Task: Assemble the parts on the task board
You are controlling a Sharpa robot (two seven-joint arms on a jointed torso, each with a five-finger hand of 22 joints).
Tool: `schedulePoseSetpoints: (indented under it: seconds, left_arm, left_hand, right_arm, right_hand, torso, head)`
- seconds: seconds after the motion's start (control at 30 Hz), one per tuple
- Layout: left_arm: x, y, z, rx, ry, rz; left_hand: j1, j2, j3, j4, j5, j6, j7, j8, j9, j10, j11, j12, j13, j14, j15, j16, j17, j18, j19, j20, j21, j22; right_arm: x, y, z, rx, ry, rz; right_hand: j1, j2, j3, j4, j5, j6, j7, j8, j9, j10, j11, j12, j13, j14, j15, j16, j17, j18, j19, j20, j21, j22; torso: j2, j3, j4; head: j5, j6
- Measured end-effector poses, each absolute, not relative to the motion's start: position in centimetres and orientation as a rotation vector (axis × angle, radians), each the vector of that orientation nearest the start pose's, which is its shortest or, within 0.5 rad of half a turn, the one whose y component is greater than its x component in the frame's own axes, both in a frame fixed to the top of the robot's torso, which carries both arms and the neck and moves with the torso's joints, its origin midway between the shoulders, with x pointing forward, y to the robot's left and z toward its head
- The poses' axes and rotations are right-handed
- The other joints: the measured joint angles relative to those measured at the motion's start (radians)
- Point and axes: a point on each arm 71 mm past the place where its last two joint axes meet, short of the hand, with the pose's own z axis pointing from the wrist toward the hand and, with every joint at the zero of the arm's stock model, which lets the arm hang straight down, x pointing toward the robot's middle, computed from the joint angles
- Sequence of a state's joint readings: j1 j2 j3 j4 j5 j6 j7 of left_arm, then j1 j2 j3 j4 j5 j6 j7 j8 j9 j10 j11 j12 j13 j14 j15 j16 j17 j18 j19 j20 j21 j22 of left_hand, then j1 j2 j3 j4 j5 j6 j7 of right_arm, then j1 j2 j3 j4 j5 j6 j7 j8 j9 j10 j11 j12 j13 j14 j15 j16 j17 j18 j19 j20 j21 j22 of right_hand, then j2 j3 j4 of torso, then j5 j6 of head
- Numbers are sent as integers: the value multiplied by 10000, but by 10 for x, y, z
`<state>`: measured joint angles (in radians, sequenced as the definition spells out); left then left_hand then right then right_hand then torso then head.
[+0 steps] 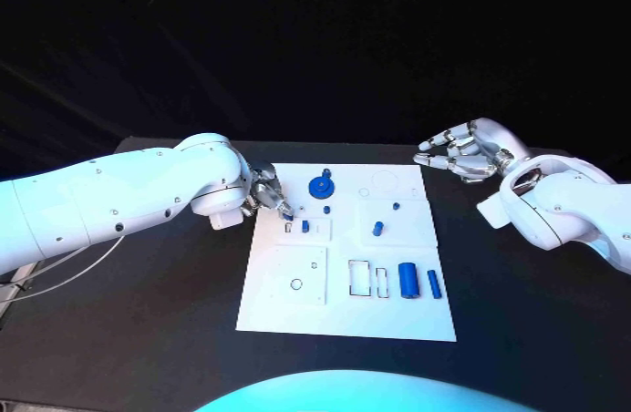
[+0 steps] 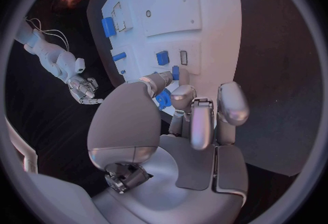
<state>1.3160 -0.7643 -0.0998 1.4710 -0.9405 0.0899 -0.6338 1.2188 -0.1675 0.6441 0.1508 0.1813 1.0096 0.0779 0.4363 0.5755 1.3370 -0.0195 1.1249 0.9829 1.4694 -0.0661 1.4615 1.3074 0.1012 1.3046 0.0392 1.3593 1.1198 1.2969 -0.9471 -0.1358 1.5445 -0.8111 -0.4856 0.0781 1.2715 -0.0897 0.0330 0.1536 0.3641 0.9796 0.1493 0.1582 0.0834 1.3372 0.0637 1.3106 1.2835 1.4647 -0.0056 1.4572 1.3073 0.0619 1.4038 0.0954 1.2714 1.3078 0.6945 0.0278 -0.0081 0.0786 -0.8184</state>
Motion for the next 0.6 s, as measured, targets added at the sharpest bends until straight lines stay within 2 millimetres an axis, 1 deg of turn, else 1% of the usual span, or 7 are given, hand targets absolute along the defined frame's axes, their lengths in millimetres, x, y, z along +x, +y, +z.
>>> schedulePoseSetpoints:
  seconds: [0.03, 0.13, 0.5, 0.53, 0.57, 0.6]
  left_arm:
    - [496, 201, -199, -3151, 23277, -3501]
    - [496, 203, -200, -3030, 23318, -3403]
    - [492, 202, -209, -2548, 23625, -3243]
    - [492, 201, -210, -2509, 23642, -3244]
    - [492, 201, -210, -2472, 23652, -3244]
    - [492, 201, -210, -2442, 23657, -3244]
  left_hand:
    - [-26, -25, 9, -9, 29, 0, 0, -1, 0, 13, 13, 15, 1, 0, 0, 0, 3, 0, 0, 0, 0, 0]
    - [-65, -65, 47, -48, 45, 50, -50, 3, -1, 16, 13, 16, 1, 0, 0, 0, 7, 0, 0, 0, 0, -1]
    - [-105, -105, 67, -68, 46, 55, -56, 40, -16, 15, 14, 16, -15, 0, 0, 0, 6, 0, 0, 1, 0, -22]
    - [-119, -119, 99, -101, 45, 55, -56, 40, -17, 15, 15, 15, -15, 0, 0, 0, 6, 0, 0, 0, 0, -22]
    - [-129, -128, 215, -216, 45, 56, -56, 40, -17, 15, 15, 15, -15, 0, 0, 0, 6, 1, -1, 0, 0, -22]
    - [-128, -128, 228, -230, 44, 57, -57, 40, -17, 15, 16, 15, -15, 0, 0, 0, 6, 0, -1, 0, 0, -29]
  right_arm:
    - [488, -256, -164, 4298, 15738, 8981]
    - [488, -256, -164, 4306, 15738, 8978]
    - [487, -256, -165, 4316, 15772, 8995]
    - [487, -256, -166, 4317, 15774, 8995]
    - [487, -256, -166, 4318, 15776, 8995]
    - [487, -256, -166, 4320, 15778, 8995]
  right_hand:
    - [0, 0, -30, 30, 39, 0, 0, 4, 0, -2, -2, -59, -29, 0, 0, -68, 0, 71, -94, -23, -122, 0]
    - [0, 0, -40, 40, 39, -38, -37, 39, 0, -36, -35, -60, -54, 0, 0, -102, 0, 72, -111, -10, -234, 0]
    - [0, 0, -40, 40, 39, -38, -37, 39, 0, -36, -36, -60, -7, 0, 0, -102, 8, 72, -111, -9, -233, -1]
    - [0, 0, -40, 40, 39, -38, -37, 39, 0, -35, -35, -60, -7, 0, 0, -102, 8, 72, -111, -9, -233, -2]
    - [0, 0, -40, 40, 39, -38, -37, 39, 0, -35, -35, -60, -7, 0, 0, -102, 7, 72, -110, -9, -233, -2]
    - [0, 0, -40, 40, 39, -38, -37, 39, 0, -35, -35, -60, -4, 0, 0, -102, 8, 72, -110, -9, -233, -2]
  torso:
    - [-1, 0, 0]
    - [-5, -1, 2]
    - [-8, -7, -1]
    - [-8, -10, -2]
    - [-8, -10, -2]
    - [-8, -10, -2]
  head:
    - [8, -2]
    - [32, 5]
    - [75, 0]
    - [80, -1]
    - [83, -2]
    - [90, -5]
